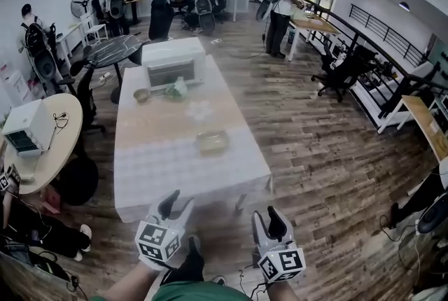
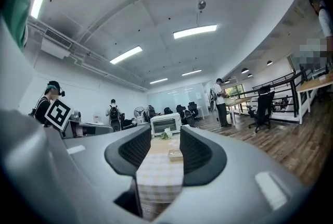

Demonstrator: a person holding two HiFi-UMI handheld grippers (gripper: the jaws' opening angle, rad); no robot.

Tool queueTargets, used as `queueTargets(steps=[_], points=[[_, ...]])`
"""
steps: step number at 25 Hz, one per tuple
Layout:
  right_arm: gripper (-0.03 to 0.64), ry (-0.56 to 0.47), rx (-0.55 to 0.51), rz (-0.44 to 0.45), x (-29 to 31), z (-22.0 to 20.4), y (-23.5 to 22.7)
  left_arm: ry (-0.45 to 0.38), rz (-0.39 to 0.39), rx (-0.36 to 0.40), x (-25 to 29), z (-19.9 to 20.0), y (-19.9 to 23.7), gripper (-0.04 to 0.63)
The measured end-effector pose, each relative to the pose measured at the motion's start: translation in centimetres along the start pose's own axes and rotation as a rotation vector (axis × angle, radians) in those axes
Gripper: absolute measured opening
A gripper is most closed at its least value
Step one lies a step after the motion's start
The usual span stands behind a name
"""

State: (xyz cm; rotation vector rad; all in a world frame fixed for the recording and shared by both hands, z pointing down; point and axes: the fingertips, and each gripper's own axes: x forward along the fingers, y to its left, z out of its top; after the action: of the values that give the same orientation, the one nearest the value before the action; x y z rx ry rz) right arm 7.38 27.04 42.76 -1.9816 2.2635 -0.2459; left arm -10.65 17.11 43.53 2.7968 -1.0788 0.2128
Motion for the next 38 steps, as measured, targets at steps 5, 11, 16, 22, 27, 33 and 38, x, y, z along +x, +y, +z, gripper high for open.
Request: queueTargets(steps=[5,11,16,22,27,33,38], points=[[0.160,0.037,-0.019,-0.046,4.0,-0.1,-2.7,0.003,-0.063,-0.035,6.6,0.2,2.1,0.183],[0.158,0.063,-0.041,-0.088,12.0,0.5,-4.7,-0.025,-0.140,-0.054,14.1,2.6,6.6,0.181],[0.158,0.088,-0.042,-0.101,18.8,0.2,-4.5,-0.012,-0.143,-0.093,17.8,2.5,13.0,0.176],[0.158,0.116,-0.038,-0.111,25.9,-0.5,-3.2,0.018,-0.135,-0.160,21.1,1.4,20.5,0.165],[0.158,0.152,-0.040,-0.106,28.8,-1.4,-3.5,0.029,-0.134,-0.197,23.1,0.8,22.9,0.149],[0.158,0.166,-0.024,-0.108,31.0,-1.7,-5.0,0.045,-0.124,-0.212,25.4,0.2,24.0,0.149],[0.158,0.160,0.006,-0.061,33.5,-2.2,-6.9,0.057,-0.077,-0.197,27.2,0.5,24.9,0.150]])
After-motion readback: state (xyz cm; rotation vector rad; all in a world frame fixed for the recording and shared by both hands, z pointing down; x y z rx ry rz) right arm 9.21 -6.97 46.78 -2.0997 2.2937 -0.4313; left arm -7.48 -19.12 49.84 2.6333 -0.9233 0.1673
